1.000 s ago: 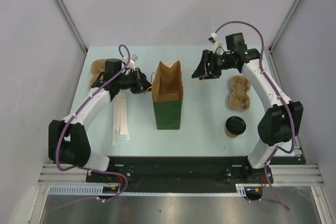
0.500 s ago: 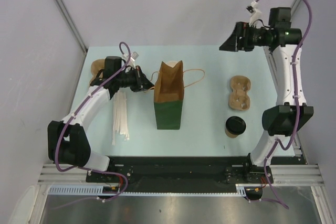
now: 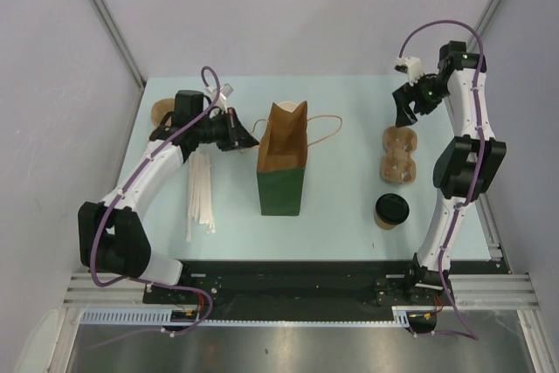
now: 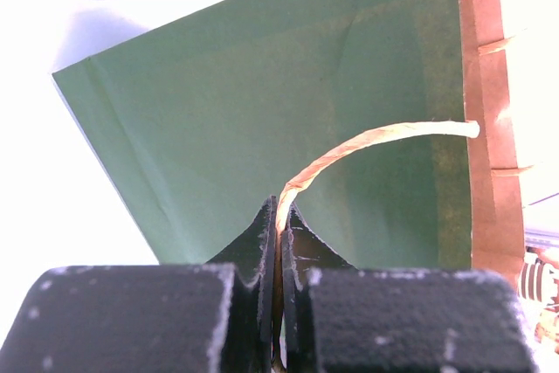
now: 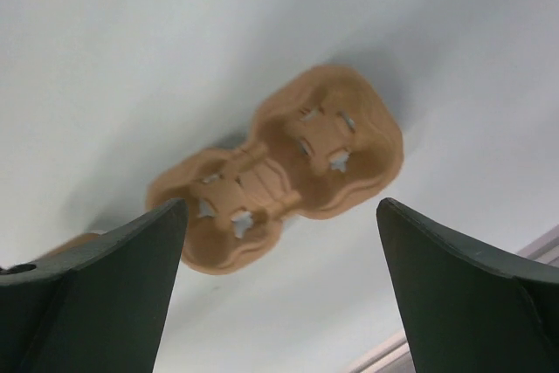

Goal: Pack the takeout coffee

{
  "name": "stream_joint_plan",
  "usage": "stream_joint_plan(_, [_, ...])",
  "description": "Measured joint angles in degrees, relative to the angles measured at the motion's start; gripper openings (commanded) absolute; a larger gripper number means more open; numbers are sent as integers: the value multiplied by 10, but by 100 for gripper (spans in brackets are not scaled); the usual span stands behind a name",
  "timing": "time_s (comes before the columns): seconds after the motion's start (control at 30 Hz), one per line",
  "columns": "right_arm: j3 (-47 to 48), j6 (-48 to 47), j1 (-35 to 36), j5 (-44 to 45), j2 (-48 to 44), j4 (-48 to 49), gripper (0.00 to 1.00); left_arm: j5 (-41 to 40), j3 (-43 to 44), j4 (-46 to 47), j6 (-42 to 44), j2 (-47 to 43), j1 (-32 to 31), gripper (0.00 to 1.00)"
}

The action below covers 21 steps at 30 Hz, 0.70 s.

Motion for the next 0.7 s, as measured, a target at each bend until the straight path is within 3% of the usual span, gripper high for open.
stream_joint_plan(0.33, [1,-88,-7,59,105,25,94,-9,2,-19,11,1,-5,7])
stream_joint_plan(0.57, [1,-104,-3,74,141,73,88,-9,2,-28,21,1,-5,9])
stream_joint_plan(0.7, [1,-109,-3,83,157,104,78,-9,6,-38,30,1,-5,9])
